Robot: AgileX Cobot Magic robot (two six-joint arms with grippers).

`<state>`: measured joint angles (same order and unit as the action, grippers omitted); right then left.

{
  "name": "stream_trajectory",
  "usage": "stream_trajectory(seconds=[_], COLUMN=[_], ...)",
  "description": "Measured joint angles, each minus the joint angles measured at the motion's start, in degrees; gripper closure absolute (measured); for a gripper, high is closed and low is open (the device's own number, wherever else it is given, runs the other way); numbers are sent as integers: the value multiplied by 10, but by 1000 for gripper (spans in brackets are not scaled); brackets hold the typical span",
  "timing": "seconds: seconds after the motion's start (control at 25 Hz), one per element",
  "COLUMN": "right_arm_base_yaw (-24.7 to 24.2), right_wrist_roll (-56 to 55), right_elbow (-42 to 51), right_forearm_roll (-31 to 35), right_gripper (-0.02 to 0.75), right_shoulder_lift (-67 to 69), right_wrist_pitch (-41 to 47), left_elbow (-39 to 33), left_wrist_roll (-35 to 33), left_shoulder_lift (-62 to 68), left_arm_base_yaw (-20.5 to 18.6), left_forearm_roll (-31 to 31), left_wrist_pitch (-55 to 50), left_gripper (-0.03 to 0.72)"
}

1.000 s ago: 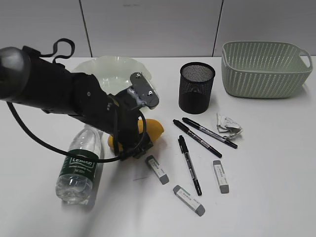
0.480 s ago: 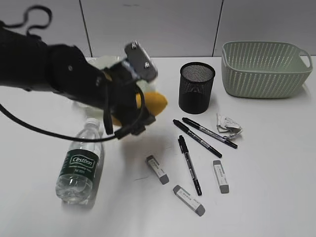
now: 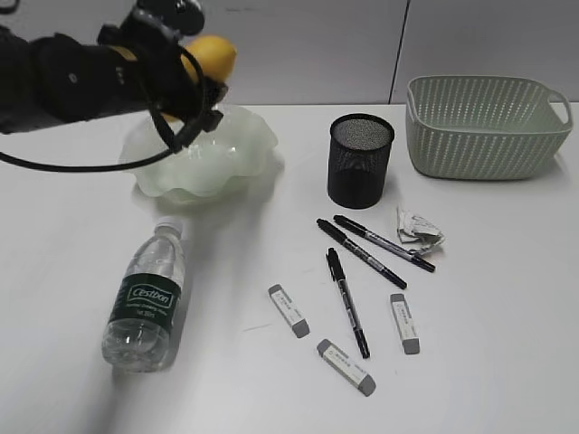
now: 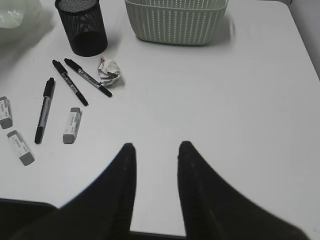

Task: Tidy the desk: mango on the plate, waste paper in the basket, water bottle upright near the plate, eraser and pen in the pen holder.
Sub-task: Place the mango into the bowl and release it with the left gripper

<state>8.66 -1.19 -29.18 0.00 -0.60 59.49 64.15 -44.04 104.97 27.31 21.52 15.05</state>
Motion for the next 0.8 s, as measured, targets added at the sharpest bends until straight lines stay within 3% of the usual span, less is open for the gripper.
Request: stream_trajectory(seconds=[0.28, 0.6, 0.8], right_arm_base_yaw=[0, 0, 0], right_wrist_roll=[0, 0, 0], right_elbow=[0, 0, 0], right_forearm_roll=[0, 6, 7], right_gripper=[494, 494, 494], right_shoulder_lift=[0, 0, 0], right_wrist_pitch=[0, 0, 0], left_elbow=[59, 158, 169], left_wrist_roll=[13, 15, 16], left_shoulder_lift=[107, 132, 117], left_arm_base_yaw=[-31, -56, -58], left_forearm_roll=[77, 110, 120], left_wrist_pitch=[-113, -224, -280], left_gripper=[135, 61, 86])
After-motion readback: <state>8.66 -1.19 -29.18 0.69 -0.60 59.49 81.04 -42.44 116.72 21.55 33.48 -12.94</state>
